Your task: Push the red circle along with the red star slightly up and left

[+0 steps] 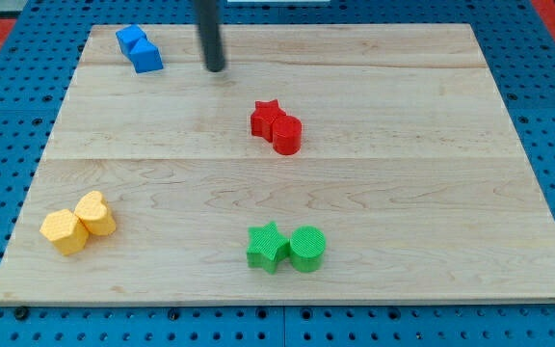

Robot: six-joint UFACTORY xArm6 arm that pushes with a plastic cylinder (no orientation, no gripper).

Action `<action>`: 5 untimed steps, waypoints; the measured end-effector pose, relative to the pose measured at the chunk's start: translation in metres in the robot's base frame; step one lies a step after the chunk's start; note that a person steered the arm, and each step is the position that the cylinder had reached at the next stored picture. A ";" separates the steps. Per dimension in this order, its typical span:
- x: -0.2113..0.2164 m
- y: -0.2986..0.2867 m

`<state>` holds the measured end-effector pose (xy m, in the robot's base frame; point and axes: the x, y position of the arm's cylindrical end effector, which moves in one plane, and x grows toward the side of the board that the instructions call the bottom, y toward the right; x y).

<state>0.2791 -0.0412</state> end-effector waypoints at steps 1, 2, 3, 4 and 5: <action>0.023 0.116; 0.116 0.174; 0.160 0.138; 0.154 0.089; 0.136 0.042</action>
<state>0.4148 0.0011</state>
